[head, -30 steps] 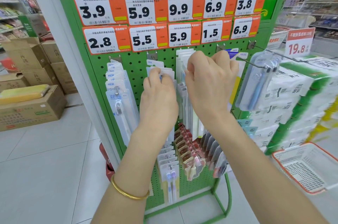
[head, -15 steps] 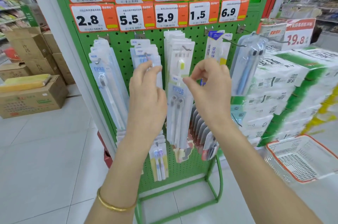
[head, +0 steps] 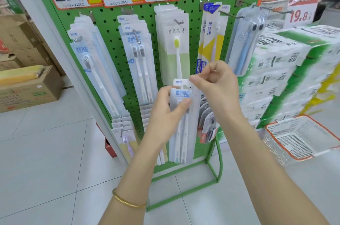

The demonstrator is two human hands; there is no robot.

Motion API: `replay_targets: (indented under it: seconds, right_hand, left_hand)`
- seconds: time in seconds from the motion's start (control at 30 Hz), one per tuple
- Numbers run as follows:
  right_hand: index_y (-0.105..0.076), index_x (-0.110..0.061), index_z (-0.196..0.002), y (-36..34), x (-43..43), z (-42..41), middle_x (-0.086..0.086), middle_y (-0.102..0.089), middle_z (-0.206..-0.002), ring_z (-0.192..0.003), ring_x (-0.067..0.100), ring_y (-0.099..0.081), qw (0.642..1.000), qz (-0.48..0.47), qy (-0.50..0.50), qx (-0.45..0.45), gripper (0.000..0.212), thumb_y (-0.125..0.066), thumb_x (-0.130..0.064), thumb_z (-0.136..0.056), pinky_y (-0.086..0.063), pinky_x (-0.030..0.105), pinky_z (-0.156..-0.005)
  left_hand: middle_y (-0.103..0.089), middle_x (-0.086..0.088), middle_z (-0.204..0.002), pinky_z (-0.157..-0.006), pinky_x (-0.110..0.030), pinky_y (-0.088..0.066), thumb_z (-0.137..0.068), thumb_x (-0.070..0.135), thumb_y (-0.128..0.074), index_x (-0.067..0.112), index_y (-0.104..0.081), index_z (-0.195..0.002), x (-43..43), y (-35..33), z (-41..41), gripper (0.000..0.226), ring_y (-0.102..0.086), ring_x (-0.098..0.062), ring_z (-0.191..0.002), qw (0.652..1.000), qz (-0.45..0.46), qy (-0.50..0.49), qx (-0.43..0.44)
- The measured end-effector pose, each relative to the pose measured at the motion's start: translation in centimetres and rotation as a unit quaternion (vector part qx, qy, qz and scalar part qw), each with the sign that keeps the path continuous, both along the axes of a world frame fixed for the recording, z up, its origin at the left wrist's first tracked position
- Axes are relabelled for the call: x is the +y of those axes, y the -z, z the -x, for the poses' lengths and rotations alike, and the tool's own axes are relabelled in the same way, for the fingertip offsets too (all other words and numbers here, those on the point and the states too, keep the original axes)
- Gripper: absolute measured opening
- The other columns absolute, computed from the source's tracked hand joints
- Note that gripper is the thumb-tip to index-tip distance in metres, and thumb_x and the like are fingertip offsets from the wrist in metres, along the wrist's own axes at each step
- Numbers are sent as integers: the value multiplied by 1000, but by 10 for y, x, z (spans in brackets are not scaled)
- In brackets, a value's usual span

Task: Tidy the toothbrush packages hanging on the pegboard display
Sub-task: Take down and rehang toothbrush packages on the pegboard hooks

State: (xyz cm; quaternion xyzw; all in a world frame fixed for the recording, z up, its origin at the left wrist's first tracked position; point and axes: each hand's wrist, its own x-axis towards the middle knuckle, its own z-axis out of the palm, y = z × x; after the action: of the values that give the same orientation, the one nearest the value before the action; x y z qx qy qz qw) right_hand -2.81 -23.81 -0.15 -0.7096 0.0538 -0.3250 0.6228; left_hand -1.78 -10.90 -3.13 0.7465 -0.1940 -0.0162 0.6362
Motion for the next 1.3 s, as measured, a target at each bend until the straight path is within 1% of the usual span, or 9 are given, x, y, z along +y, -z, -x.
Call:
replay_targets:
  seconds: [0.1,0.23,0.43,0.57,0.7,0.9,1.03,1.2,1.3]
  right_hand:
    - [-55,-21,-80,28,-2,-1,-1,-60,-77,-65,7,-53,998,-36,-3,42,14,-59,-16,-93,-43,20,-61]
    - [-48,-12,-72,79,3,16,-4,-43,-65,-57,6,-40,989,5,-28,142,34,-43,-30,-100,-35,18,-52]
    - [-41,-16,-69,94,14,27,-4,-32,-65,-61,4,-30,989,-102,-30,105,31,-47,-12,-99,-27,20,-56]
    - [-51,-12,-76,98,10,26,8,-45,-76,-74,16,-42,970,-215,-34,106,23,-50,-18,-98,-35,29,-67]
    - [-45,-17,-68,98,-7,24,-3,-45,-60,-54,7,-43,943,-318,-19,100,30,-51,-17,-98,-39,20,-53]
    - [-55,-23,-73,106,-29,17,5,-53,-88,-92,22,-48,925,-351,64,134,20,-61,-29,-91,-39,47,-105]
    - [-53,-16,-75,105,-37,12,4,-58,-76,-77,22,-53,921,-368,71,106,23,-52,-20,-98,-46,42,-84]
    - [-53,-18,-81,112,-33,12,2,-59,-77,-79,21,-55,910,-396,61,109,19,-52,-25,-98,-48,43,-86]
    - [-56,-15,-98,112,-31,15,0,-63,-78,-65,14,-62,908,-399,15,124,19,-53,-33,-97,-54,27,-61]
  left_hand:
    - [-65,-6,-104,-70,-12,-47,-91,18,-62,13,-51,-110,-6,8,-4,22,-62,-2,-81,999,40,-24,20]
    - [-63,-3,-99,-66,-13,-43,-93,22,-58,14,-51,-110,-15,23,-17,20,-57,-3,-76,993,78,-62,61]
    - [-55,12,-101,-77,-7,-39,-97,24,-51,9,-47,-121,-40,39,-10,28,-53,15,-86,993,53,-106,18]
    - [-37,-2,-147,-100,-18,-33,-97,37,-44,14,-23,-147,-49,58,5,59,-38,-7,-128,985,-107,-99,-90]
    - [-28,-7,-150,-103,-33,-34,-94,45,-38,15,-5,-152,-47,76,28,73,-33,-21,-135,963,-226,-42,-141]
    - [-18,-13,-147,-91,-45,-45,-89,58,-30,22,16,-150,-40,83,36,84,-40,-35,-126,896,-407,110,-138]
    - [-3,-10,-156,-95,-44,-44,-87,58,-52,29,28,-144,-33,83,35,102,-26,-32,-140,876,-439,178,-89]
    - [-1,-5,-157,-103,-43,-37,-75,62,-65,29,24,-147,-30,78,31,118,-11,-25,-146,849,-490,172,-93]
    - [0,-5,-159,-102,-40,-40,-76,42,-68,32,21,-147,-28,75,25,114,-24,-28,-142,859,-472,198,-32]
